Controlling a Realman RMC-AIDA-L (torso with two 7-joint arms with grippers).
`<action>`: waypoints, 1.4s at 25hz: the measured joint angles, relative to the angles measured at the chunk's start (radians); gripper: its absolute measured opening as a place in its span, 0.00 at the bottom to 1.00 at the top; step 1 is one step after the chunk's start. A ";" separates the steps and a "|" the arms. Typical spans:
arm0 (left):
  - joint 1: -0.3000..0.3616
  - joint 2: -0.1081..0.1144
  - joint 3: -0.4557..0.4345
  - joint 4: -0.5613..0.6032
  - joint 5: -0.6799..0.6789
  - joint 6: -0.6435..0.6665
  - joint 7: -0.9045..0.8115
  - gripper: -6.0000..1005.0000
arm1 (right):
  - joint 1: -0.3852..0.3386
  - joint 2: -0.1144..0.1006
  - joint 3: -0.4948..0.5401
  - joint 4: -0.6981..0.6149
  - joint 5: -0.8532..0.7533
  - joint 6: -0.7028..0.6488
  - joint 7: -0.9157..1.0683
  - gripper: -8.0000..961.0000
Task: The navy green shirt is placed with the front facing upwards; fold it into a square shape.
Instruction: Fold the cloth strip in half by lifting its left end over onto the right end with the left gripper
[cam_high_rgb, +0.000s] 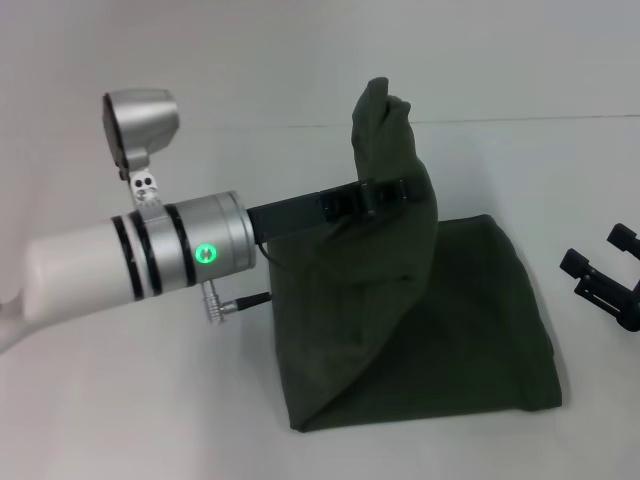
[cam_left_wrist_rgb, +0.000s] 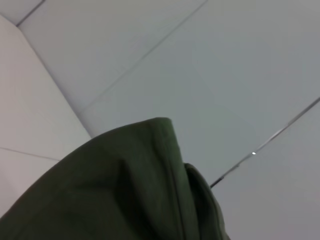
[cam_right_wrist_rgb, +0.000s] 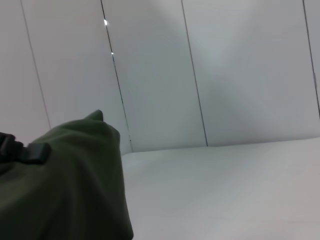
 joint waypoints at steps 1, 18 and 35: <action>-0.002 0.000 0.020 -0.005 -0.019 -0.018 0.008 0.22 | 0.000 0.000 0.000 0.000 0.000 0.001 0.000 0.92; -0.039 0.000 0.299 -0.050 -0.242 -0.224 0.079 0.24 | -0.005 0.000 0.013 -0.010 0.001 0.017 0.001 0.92; -0.054 0.000 0.398 -0.076 -0.420 -0.275 0.087 0.40 | -0.013 0.000 0.010 -0.016 -0.006 -0.003 0.002 0.92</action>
